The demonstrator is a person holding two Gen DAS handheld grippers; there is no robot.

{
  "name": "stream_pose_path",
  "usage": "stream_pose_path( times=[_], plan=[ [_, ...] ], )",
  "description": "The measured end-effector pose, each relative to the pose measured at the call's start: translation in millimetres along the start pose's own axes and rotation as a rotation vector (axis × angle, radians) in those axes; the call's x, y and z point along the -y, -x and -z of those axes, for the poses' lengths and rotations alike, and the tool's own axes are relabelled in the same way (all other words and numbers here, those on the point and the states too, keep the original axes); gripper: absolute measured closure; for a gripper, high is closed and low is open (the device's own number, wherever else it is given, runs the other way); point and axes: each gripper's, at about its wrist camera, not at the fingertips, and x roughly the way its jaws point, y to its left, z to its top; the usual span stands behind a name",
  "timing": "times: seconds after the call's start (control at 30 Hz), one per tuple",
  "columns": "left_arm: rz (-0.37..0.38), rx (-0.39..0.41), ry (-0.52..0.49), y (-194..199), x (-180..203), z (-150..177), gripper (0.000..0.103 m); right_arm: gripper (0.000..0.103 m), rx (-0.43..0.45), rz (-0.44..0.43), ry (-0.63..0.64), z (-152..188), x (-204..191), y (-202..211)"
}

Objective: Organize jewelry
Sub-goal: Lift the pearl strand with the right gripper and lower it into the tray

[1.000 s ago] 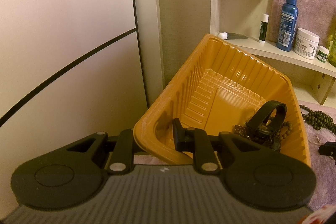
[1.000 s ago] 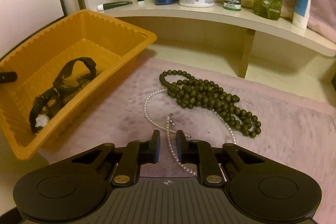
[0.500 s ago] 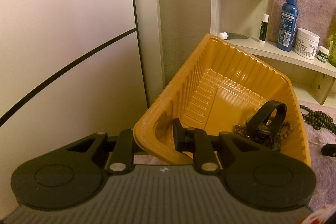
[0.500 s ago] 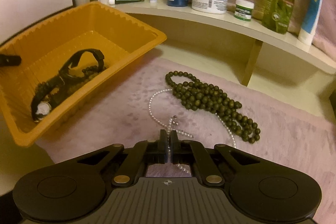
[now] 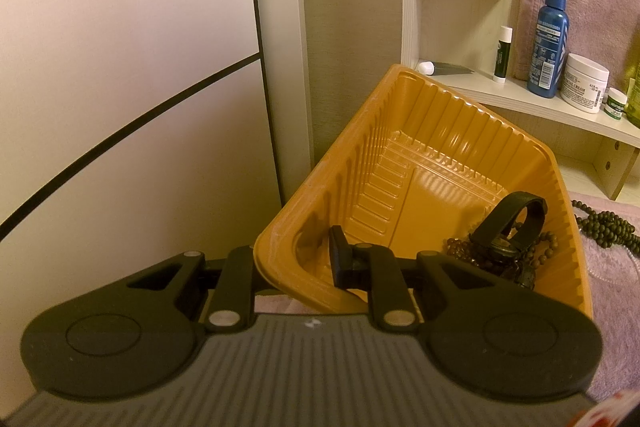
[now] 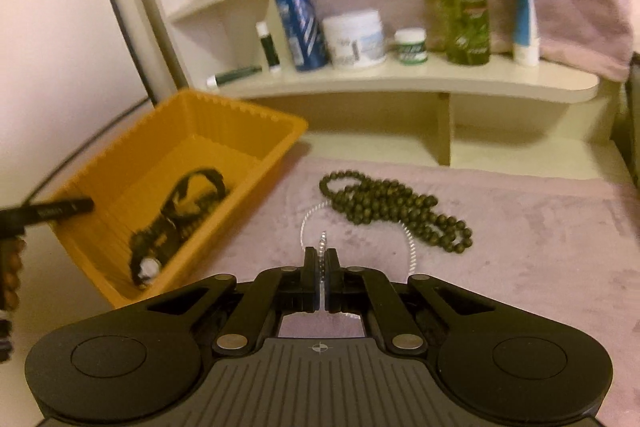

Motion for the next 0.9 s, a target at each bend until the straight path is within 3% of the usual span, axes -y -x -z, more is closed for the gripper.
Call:
stream_pose_path(
  times=[0.43,0.9],
  plan=[
    [0.001,0.001,-0.002,-0.3,-1.2,-0.4,0.086,0.101,0.166,-0.048,-0.064,-26.2,4.8,60.9],
    [0.002,0.003,-0.003,0.5,-1.8,-0.9,0.086,0.101,0.312,-0.063,-0.043,-56.6,0.9,88.2]
  ],
)
